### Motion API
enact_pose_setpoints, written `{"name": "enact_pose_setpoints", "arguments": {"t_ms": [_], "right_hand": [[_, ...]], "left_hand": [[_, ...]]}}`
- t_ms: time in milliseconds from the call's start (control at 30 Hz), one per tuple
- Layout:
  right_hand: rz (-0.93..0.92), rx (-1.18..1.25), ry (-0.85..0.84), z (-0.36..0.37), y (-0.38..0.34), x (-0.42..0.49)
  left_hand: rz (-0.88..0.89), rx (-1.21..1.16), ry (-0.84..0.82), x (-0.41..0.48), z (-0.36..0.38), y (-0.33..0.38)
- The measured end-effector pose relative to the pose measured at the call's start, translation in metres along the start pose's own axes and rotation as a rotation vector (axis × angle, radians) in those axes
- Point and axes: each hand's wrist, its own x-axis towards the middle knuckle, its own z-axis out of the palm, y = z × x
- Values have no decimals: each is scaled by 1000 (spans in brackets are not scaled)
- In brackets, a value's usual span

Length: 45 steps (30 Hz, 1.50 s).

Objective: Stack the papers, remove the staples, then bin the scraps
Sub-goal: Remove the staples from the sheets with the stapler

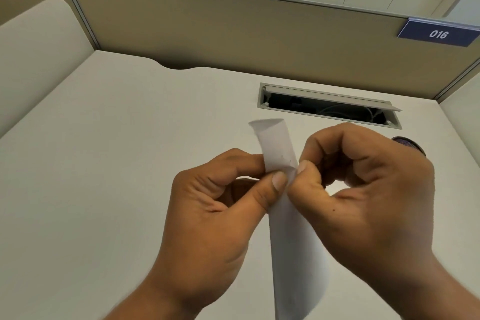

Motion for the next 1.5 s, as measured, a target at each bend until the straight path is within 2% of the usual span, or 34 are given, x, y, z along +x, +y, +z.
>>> {"name": "enact_pose_setpoints", "arguments": {"t_ms": [100, 233, 467, 700, 767, 900, 1000, 1067, 1100, 1233, 1300, 1500], "right_hand": [[60, 109, 60, 2, 4, -1], [98, 113, 47, -1, 5, 0], [131, -38, -215, -3, -5, -4], [150, -136, -261, 2, -4, -12], [133, -180, -288, 2, -4, -11], [157, -93, -256, -9, 2, -1], [251, 41, -314, -21, 6, 10], [284, 101, -362, -25, 7, 16], [300, 137, -387, -26, 7, 18], [370, 295, -467, -24, 11, 22], [390, 323, -475, -23, 13, 21], [440, 354, -483, -20, 19, 21]], "left_hand": [[-49, -76, 84, 1, 3, 1], [-78, -58, 103, 4, 2, 1], [-183, -91, 209, 8, 4, -1], [-267, -120, 221, 10, 5, -1], [-256, -132, 210, 12, 4, 1], [-157, -52, 186, 18, -4, 4], [5, 280, 266, 25, -21, 4], [6, 509, 228, 30, -31, 6], [-24, 522, 177, 31, -33, 8], [-156, 333, -119, 35, -31, 14], [-219, 263, -214, 35, -31, 14], [-276, 198, -214, 32, -32, 4]]}}
